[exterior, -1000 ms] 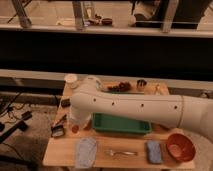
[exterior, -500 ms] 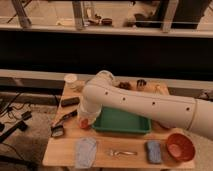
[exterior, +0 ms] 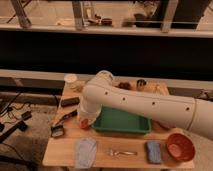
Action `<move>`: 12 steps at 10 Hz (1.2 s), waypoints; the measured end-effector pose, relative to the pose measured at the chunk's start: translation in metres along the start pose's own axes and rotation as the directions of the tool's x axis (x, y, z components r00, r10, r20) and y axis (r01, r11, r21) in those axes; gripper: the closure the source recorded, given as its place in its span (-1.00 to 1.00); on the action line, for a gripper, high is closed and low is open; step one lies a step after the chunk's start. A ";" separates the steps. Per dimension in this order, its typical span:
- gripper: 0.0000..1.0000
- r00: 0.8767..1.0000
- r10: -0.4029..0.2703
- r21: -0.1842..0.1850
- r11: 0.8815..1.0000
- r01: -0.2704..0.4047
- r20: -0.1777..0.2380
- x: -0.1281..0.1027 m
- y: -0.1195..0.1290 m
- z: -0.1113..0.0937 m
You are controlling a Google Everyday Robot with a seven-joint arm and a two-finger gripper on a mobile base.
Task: Place pepper in tray
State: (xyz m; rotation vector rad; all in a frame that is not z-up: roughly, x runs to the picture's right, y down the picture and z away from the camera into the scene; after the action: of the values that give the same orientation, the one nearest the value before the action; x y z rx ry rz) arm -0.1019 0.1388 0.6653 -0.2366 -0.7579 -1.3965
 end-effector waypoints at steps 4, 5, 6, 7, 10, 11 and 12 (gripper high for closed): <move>0.60 0.993 0.109 -0.031 0.993 -0.110 -0.052 0.002 0.039 -0.003; 0.60 0.989 0.134 -0.040 0.990 -0.137 -0.067 0.003 0.056 -0.006; 0.60 0.982 0.172 -0.050 0.983 -0.176 -0.085 0.004 0.079 -0.009; 0.60 0.976 0.196 -0.059 0.978 -0.202 -0.096 0.007 0.095 -0.010; 0.60 0.958 0.256 -0.071 0.961 -0.266 -0.131 0.031 0.129 -0.005; 0.60 0.955 0.264 -0.074 0.958 -0.276 -0.137 0.047 0.136 0.000; 0.60 0.953 0.267 -0.079 0.957 -0.279 -0.141 0.057 0.141 0.004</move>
State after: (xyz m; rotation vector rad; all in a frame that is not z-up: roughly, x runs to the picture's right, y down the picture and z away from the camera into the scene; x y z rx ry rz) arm 0.0281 0.1236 0.7419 -0.3129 -0.5278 -1.1737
